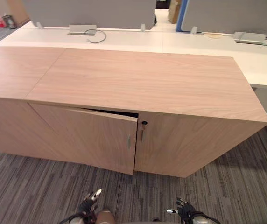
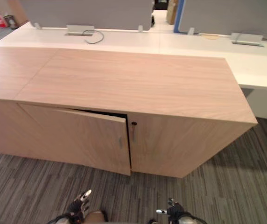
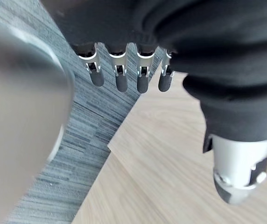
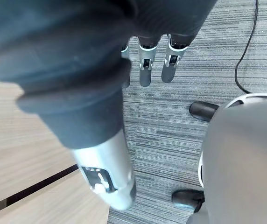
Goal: Walk over to the cabinet, pick up the folder, carry it to the office cabinet, place the folder inside the office cabinet, then close the office cabinet door
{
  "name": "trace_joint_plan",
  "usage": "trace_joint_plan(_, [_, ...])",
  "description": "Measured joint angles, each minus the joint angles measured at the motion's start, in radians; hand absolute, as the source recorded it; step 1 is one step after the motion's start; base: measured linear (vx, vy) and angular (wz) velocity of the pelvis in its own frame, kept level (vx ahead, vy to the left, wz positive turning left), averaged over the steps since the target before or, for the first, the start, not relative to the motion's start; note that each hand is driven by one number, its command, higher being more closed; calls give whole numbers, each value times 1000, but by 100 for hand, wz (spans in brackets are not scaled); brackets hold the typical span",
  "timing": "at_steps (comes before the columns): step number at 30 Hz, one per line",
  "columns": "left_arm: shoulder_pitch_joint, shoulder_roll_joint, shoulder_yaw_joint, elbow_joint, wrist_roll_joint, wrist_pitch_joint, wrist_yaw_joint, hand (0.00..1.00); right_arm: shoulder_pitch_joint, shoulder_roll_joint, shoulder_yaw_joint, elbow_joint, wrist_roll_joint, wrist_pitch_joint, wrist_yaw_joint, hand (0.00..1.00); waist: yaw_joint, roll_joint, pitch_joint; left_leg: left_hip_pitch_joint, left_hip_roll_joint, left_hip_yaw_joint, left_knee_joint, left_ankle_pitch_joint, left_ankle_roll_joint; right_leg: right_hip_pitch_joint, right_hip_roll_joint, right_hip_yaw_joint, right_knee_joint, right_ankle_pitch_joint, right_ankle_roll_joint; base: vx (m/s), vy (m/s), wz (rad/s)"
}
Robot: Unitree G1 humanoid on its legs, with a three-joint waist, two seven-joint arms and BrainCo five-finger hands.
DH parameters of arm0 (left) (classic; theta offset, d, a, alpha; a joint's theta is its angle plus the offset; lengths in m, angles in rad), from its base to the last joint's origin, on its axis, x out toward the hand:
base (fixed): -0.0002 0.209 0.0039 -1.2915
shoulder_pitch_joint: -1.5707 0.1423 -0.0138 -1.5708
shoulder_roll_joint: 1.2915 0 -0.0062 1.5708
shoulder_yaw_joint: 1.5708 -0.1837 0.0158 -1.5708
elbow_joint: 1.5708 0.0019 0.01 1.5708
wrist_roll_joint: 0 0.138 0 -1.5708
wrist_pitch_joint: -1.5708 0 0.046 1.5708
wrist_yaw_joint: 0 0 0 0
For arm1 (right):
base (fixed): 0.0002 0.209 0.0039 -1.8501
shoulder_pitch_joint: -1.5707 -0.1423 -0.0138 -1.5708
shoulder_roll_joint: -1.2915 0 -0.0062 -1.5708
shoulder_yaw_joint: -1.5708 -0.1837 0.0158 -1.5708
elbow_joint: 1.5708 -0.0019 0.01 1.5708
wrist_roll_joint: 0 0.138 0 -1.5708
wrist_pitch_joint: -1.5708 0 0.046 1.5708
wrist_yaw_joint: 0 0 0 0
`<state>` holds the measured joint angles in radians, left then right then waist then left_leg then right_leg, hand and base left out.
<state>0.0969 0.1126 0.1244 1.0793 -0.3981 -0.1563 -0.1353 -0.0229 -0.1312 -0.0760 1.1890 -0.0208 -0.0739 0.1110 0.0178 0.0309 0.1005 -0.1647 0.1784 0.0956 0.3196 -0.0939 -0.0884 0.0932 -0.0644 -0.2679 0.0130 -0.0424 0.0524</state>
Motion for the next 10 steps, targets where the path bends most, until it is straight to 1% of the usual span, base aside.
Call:
trace_joint_plan(1, [8, 5, 17, 7, 23, -1, 9, 0, 8, 16, 3, -1, 0, -4, 9, 0, -3, -12, 0, 16, -11, 6, -21, 2, -2, -4, -12, -2, 4, 3, 6, 15, 90, -20])
trace_joint_plan(2, [13, 10, 40, 12, 47, 0, 19, 0, 14, 29, -2, -2, 0, -6, 12, 0, -4, -30, -4, 27, -26, 15, -49, 9, 7, -7, -30, -2, 7, 1, 12, 31, 104, -7])
trace_joint_plan(3, [18, 8, 68, 11, 56, 0, 22, 0, 19, 33, -5, -2, 0, -7, 14, 0, -5, -42, -9, 44, -45, 26, -86, 22, 19, -10, -48, -2, 10, 0, 13, 33, 137, 1])
trace_joint_plan(4, [23, 0, 90, 10, 57, 0, 23, 0, 24, 35, -10, 0, 0, -7, 14, 0, -4, -47, -13, 63, -64, 30, -118, 37, 29, -8, -65, -2, 11, -2, 21, 31, 108, 3])
trace_joint_plan(6, [36, -10, 112, 10, 52, 0, 29, 0, 27, 37, -11, 0, 1, -7, 14, 0, -5, -50, -26, 93, -89, 35, -182, 65, 37, -9, -85, -2, 10, -3, 35, 45, 81, 2])
trace_joint_plan(7, [41, -14, 122, 10, 52, 0, 31, 0, 28, 38, -13, 0, 2, -7, 14, 0, -6, -46, -29, 109, -97, 41, -216, 83, 37, -10, -91, -2, 9, -4, 37, 67, 73, -1])
trace_joint_plan(9, [55, -23, 132, 10, 52, 0, 33, 0, 34, 39, -23, -1, 4, -7, 15, 0, -7, -41, -35, 154, -107, 52, -310, 123, 39, -10, -94, 0, 7, -6, 41, 65, 45, -3])
trace_joint_plan(10, [56, -24, 132, 10, 53, 0, 33, 0, 34, 39, -23, -1, 4, -8, 15, 0, -7, -40, -35, 165, -109, 54, -327, 132, 37, -9, -93, 0, 6, -6, 41, 34, 12, -2])
